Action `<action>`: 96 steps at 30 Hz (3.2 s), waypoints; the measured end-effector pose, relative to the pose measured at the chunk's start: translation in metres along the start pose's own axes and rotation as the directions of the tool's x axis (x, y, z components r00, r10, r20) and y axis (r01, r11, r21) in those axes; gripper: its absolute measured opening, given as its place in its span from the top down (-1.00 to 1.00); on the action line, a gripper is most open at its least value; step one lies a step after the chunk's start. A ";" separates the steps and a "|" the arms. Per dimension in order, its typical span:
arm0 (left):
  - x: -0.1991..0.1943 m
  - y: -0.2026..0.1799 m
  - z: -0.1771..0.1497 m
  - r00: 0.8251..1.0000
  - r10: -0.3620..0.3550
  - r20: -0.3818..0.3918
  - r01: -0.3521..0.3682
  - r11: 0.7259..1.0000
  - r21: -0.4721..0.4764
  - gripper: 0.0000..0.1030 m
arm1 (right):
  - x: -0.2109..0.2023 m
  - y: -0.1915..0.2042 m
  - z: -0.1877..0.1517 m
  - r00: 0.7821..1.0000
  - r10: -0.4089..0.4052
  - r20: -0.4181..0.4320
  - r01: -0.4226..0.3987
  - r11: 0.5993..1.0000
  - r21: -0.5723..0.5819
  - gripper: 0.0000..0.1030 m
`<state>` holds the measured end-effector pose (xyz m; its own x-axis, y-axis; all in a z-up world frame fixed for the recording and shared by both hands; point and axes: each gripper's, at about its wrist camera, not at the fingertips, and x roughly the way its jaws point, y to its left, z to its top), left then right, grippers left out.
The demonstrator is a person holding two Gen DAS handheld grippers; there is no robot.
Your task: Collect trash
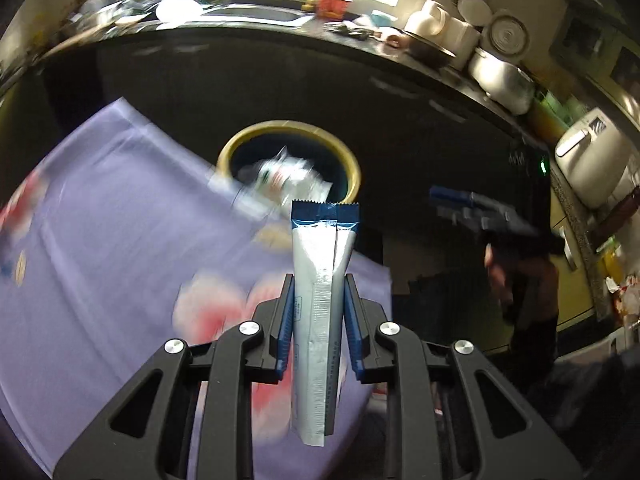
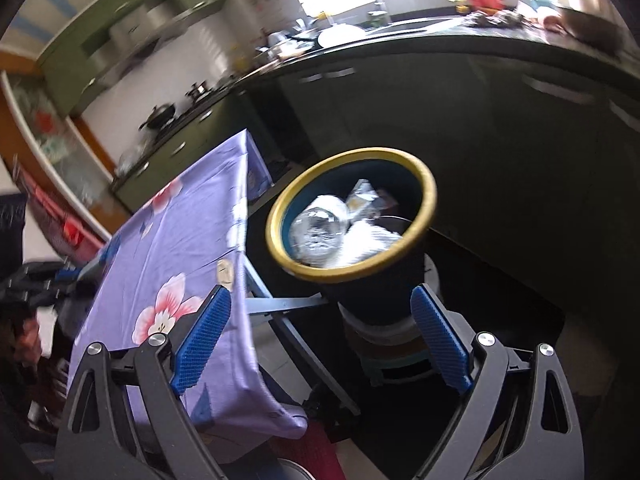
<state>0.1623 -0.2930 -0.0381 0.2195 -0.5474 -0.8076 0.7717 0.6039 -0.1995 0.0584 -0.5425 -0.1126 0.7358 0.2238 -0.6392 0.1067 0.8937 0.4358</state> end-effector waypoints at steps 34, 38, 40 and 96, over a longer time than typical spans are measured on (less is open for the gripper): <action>0.182 0.030 0.177 0.998 0.013 -0.063 -0.016 0.999 -0.049 -0.01 | -0.016 -0.025 -0.007 0.998 -0.055 -0.005 0.055 0.995 0.078 -0.79; 0.124 0.031 0.148 0.996 0.038 0.078 -0.032 0.997 -0.071 -0.42 | -0.016 -0.015 -0.008 0.999 -0.045 -0.005 0.045 0.997 0.058 -0.79; 0.094 0.030 0.128 0.989 0.046 0.139 -0.034 0.996 -0.086 -0.49 | -0.014 -0.007 -0.008 0.999 -0.051 -0.010 0.051 0.998 0.033 -0.79; -0.214 -0.009 -0.237 0.560 0.747 0.357 -0.488 0.646 -0.587 -0.87 | -0.074 0.183 -0.050 0.966 -0.065 0.251 0.165 0.902 -0.399 -0.90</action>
<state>-0.0329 -0.0441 0.0051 0.9129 -0.0622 -0.4034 0.0411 0.9973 -0.0608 -0.0101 -0.3759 -0.0171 0.8716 0.0604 -0.4865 -0.0497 0.9982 0.0349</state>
